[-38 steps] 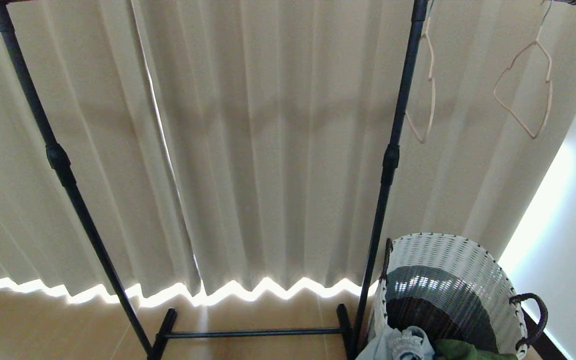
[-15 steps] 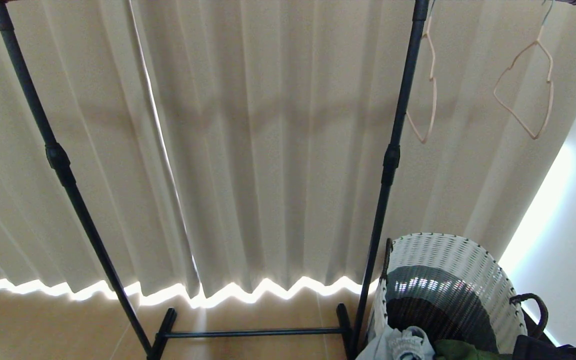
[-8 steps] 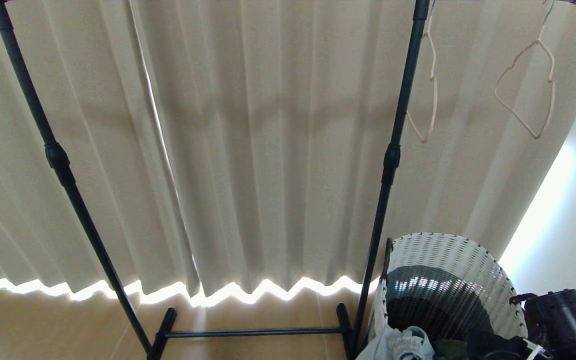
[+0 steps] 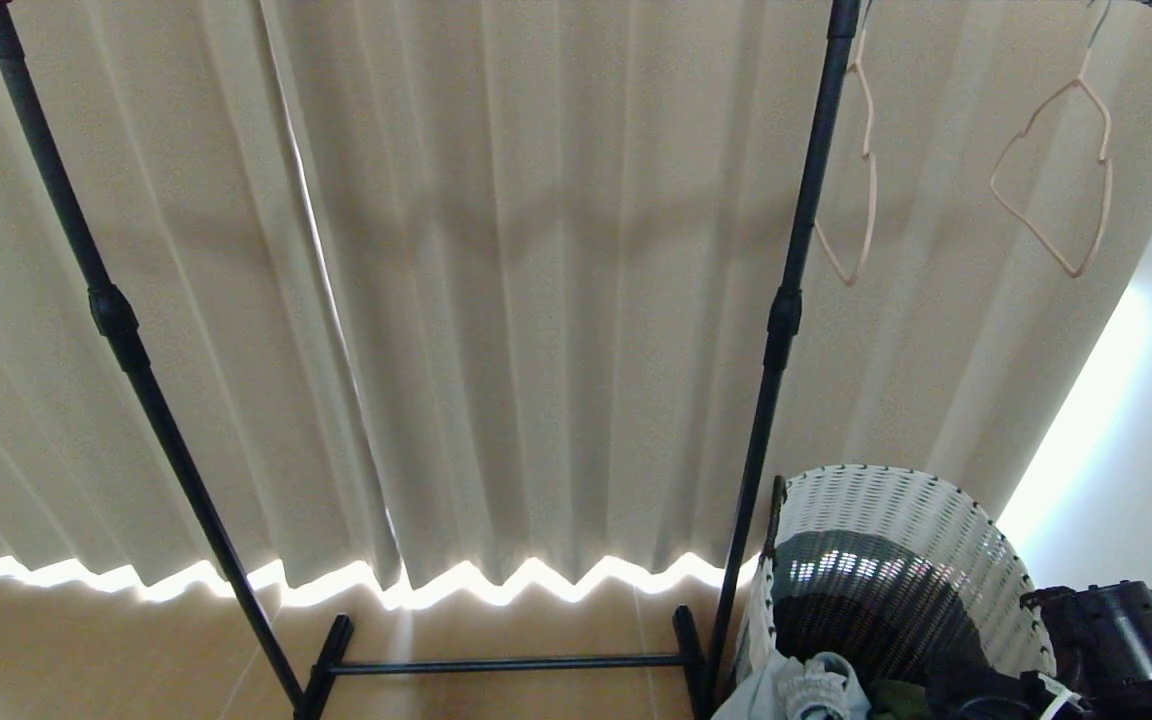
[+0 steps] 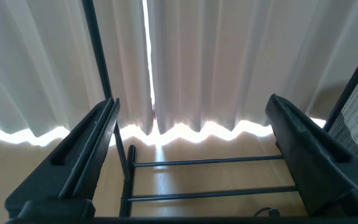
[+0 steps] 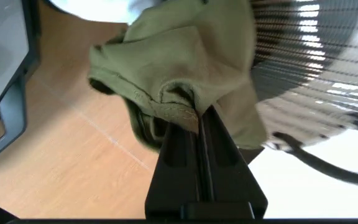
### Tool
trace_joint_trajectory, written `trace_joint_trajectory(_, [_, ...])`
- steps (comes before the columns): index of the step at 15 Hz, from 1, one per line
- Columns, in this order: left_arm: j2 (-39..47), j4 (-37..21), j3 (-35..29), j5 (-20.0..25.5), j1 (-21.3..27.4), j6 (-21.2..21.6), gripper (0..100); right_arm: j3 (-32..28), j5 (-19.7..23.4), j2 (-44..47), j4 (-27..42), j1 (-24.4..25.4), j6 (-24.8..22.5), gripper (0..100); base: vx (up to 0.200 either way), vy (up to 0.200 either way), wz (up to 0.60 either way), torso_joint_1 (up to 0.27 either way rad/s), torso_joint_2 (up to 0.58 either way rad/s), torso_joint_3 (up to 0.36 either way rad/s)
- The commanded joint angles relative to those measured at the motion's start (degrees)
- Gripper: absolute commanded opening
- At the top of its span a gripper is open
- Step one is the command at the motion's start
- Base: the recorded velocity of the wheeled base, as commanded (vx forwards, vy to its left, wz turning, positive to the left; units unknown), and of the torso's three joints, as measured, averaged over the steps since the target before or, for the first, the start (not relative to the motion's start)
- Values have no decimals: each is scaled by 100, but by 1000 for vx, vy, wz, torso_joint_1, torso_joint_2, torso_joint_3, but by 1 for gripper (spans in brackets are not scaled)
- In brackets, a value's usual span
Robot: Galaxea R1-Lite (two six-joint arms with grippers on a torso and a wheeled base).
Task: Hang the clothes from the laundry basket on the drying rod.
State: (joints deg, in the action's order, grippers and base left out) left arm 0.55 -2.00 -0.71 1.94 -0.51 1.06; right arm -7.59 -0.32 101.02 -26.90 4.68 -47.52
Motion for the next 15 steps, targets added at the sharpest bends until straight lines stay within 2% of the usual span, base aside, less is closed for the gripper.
trace_joint_trajectory(1, [7,-2,0,0,-2,-1,100,74,-21,-610,1,-64,-3,0,0,0,0,0,0,0])
trace_joint_trajectory(9, [7,-2,0,8,-2,-1,100,74,5,-2711,71,-73,480,0,0,0,0,0,0,0])
trace_joint_trajectory(12, [7,-2,0,8,-2,-1,100,39,5,-3370,71,-37,1342,0,0,0,0,0,0,0])
trace_joint_trajectory(15, [7,-2,0,0,-2,8,100,12,-3,-4047,80,-46,1913,0,0,0,0,0,0,0])
